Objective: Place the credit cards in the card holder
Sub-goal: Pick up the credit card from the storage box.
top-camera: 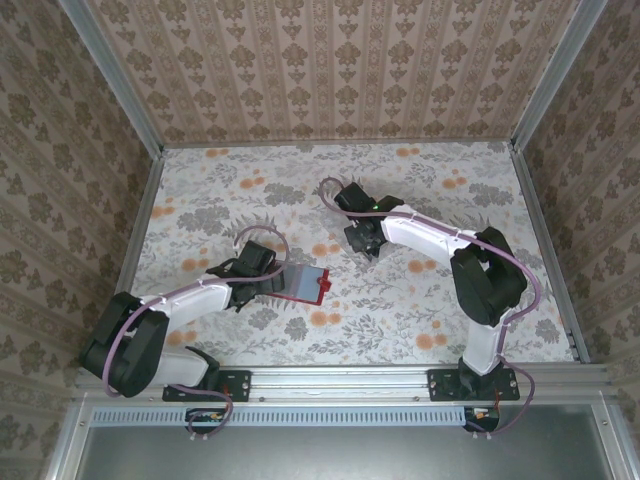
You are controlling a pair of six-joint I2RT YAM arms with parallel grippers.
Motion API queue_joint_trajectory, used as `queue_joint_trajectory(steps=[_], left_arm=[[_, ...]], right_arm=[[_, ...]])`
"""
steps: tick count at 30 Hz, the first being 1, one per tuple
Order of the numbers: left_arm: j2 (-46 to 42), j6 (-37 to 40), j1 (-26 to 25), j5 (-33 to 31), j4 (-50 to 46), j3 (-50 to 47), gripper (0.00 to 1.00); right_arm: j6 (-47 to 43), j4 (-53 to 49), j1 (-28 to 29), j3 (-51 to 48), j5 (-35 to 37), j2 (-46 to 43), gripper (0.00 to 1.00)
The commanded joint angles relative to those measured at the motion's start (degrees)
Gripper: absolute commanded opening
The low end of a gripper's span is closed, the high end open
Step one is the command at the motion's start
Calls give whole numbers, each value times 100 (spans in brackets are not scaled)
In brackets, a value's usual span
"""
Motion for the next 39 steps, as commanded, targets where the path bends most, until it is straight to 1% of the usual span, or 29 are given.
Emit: queue_joint_trajectory(steps=[1,14,21,23,31,35,39], left_arm=[[73,-6,49,-90,-105,19,100],[107,11,50,-21,-73,27,100],[65,57,57,-33,-167,89,100],[9,63,58,-42,-219,114,100],[-283,16,144,-239,-464,248,100],[-256,-88,220,-392,-633,331,100],[-103,-249,278,-543,-842,411,100]], right_arm=[[-64,-10,-41,6,-229,37,35],[-264,4,-199,44,-451,37,17],[-512,29,-248,224,-659,-41,1],[-547,-15,-244,331,-688,-92,0],[-462,-5,-244,467,-842,-594,0],[-157,192,-245,283,-1223,-977,0],[384,664,-235,-231,-1806,-1438,0]])
